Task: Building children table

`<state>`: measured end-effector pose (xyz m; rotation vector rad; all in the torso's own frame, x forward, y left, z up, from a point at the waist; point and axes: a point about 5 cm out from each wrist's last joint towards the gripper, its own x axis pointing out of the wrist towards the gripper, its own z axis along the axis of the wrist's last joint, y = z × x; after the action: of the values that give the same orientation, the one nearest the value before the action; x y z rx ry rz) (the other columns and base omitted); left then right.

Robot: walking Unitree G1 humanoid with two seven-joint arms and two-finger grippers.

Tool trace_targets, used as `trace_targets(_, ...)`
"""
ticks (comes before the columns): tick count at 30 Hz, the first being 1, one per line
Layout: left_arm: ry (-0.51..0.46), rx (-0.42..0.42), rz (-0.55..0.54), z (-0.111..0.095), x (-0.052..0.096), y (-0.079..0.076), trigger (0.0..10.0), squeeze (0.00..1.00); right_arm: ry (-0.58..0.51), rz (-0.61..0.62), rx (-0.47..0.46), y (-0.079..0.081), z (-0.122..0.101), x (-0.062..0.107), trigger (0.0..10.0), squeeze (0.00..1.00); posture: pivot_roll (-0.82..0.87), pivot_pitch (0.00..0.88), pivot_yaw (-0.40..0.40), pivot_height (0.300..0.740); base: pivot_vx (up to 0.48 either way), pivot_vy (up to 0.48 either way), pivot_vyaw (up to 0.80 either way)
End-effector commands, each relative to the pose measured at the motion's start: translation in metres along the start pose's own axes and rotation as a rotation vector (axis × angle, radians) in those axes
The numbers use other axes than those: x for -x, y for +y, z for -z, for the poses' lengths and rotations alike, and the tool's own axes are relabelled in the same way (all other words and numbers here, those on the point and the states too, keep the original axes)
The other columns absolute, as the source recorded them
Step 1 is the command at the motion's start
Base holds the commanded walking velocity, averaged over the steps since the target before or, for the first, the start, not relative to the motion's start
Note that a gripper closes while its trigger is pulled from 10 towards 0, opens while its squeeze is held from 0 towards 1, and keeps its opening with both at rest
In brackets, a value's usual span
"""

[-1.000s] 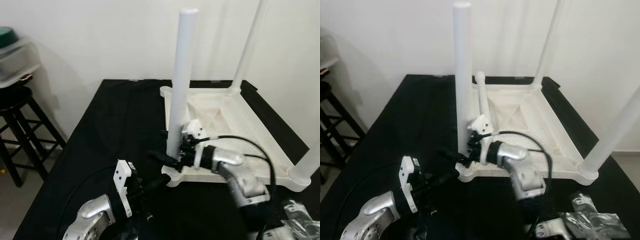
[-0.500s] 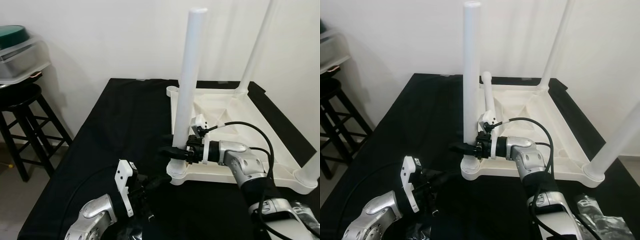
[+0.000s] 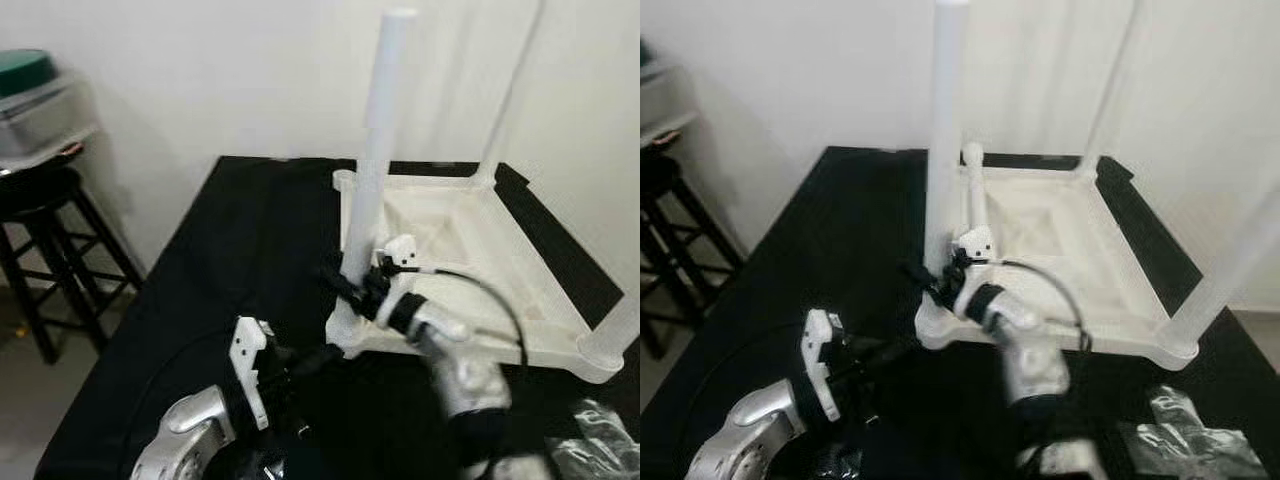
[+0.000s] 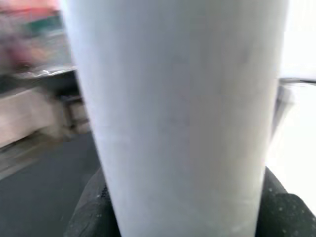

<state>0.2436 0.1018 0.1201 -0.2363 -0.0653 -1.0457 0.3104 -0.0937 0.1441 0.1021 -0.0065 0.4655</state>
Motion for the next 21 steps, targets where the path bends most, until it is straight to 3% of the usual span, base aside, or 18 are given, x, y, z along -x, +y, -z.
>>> trace_targets(1,0.014,-0.008,-0.01,0.0,0.004,0.003,10.0,0.0,0.149,-0.031,0.045,0.014,0.023,0.008,0.0,0.0,-0.07,0.0,-0.015,0.74,0.0,0.0,0.0)
trace_targets(5,0.018,-0.005,0.0,-0.001,0.002,0.003,10.0,0.0,0.188,-0.008,0.04,0.006,0.031,0.007,0.0,0.0,-0.04,0.0,-0.03,0.74,0.0,0.0,0.0)
trace_targets(6,0.017,-0.009,-0.007,-0.001,0.003,0.004,10.0,0.0,0.164,-0.058,0.07,0.016,0.027,0.003,0.0,0.0,-0.06,0.0,-0.015,0.74,0.0,0.0,0.0)
trace_targets(9,0.012,-0.01,-0.019,-0.001,0.003,0.004,10.0,0.0,0.165,-0.039,0.073,0.017,0.026,0.003,0.0,0.0,-0.05,0.0,-0.016,0.74,0.0,0.0,0.0)
trace_targets(10,0.004,-0.01,-0.031,-0.001,0.003,0.005,10.0,0.0,0.172,0.009,0.05,0.014,0.026,0.005,10.0,0.0,-0.05,0.0,-0.017,0.74,0.0,0.0,0.0)
trace_targets(11,0.004,-0.01,-0.031,-0.001,0.003,0.005,10.0,0.0,0.172,0.009,0.05,0.014,0.026,0.005,10.0,0.0,-0.05,0.0,-0.017,0.74,0.0,0.0,0.0)
trace_targets(12,0.003,-0.009,-0.032,-0.001,0.003,0.006,10.0,0.0,0.172,0.026,0.018,0.014,0.025,0.006,10.0,1.0,-0.05,0.0,-0.017,0.74,0.0,0.0,0.0)
trace_targets(16,0.008,-0.004,-0.019,-0.001,0.002,0.005,10.0,0.0,0.152,-0.033,-0.087,0.021,0.015,0.008,10.0,1.0,-0.05,0.0,-0.015,0.74,0.0,0.0,0.0)
trace_targets(18,0.009,-0.004,-0.018,-0.001,0.002,0.005,10.0,0.0,0.149,-0.043,-0.097,0.022,0.014,0.008,10.0,1.0,-0.05,0.0,-0.015,0.74,0.0,0.0,0.0)
trace_targets(19,0.011,-0.004,-0.015,-0.001,0.001,0.005,10.0,0.0,0.116,-0.252,-0.071,0.022,-0.001,0.003,10.0,1.0,-0.04,0.0,-0.015,0.74,0.0,0.0,0.0)
trace_targets(20,0.011,-0.004,-0.015,-0.001,0.001,0.005,10.0,0.0,0.116,-0.252,-0.071,0.022,-0.001,0.003,10.0,1.0,-0.04,0.0,-0.015,0.74,0.0,0.0,0.0)
trace_targets(21,0.012,-0.005,-0.015,-0.001,0.0,0.005,10.0,0.0,0.105,-0.377,-0.057,0.018,-0.009,0.001,10.0,1.0,-0.05,0.0,-0.015,0.74,0.0,0.0,0.0)
